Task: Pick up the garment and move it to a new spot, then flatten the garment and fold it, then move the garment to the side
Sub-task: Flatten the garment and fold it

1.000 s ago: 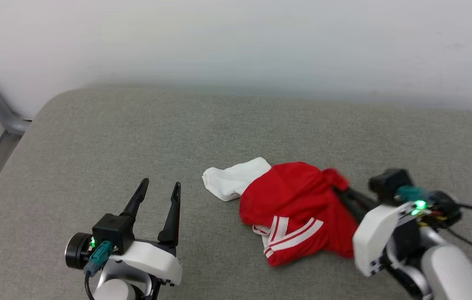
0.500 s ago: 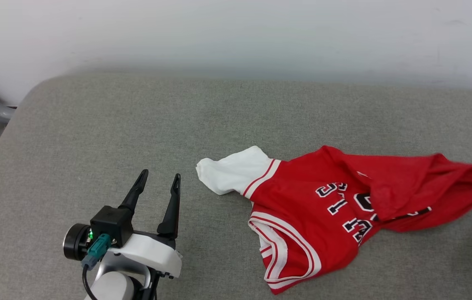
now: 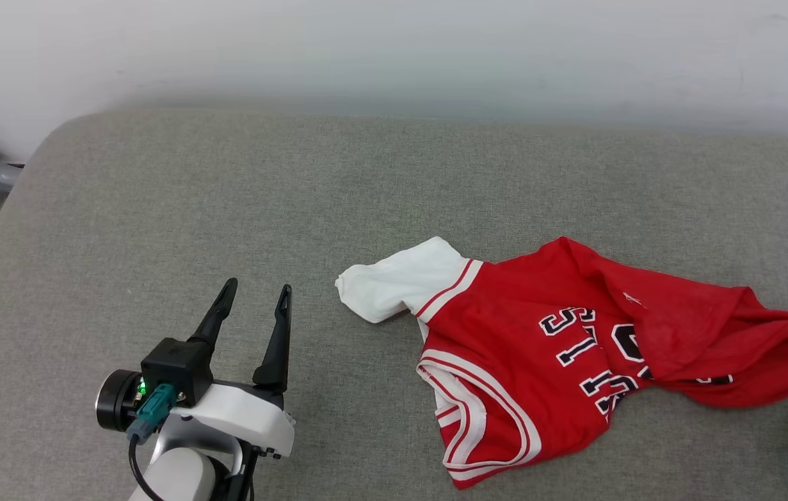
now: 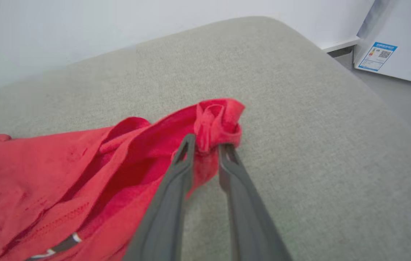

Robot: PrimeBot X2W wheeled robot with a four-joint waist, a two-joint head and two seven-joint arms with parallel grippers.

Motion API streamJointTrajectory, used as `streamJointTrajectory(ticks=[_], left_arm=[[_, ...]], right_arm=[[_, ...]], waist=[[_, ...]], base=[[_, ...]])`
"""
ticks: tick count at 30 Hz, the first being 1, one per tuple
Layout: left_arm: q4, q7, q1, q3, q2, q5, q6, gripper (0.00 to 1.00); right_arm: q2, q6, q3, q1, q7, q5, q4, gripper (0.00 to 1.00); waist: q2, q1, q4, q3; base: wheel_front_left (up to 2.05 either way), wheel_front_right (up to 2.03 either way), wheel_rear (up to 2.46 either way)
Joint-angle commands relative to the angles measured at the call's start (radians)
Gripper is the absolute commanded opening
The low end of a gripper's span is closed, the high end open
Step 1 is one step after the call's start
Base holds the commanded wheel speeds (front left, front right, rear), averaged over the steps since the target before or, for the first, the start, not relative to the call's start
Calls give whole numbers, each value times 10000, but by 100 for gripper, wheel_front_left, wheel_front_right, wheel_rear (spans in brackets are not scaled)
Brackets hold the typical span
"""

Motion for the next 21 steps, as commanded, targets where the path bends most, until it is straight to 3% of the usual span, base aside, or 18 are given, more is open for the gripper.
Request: streamJointTrajectory(ticks=[1,9,21], left_arm=[[45,-48,57,58,53,-45,32,100],[153,20,614,86,141,-172,199,100],[-95,289,1328,80,329,-278,452,100]], right_arm=[[72,-3,102,-188,-463,-74,-119,100],[327,-3,1088,232,-2398,-624,-853,100],[850,-3,3825,1697,-2623,-731,-2976,100]], waist=[[0,-1,-62,-116],[0,-1,-344,-939],[0,-1,-666,-1530]], base=[[0,0,0],[0,0,0],[0,0,0]])
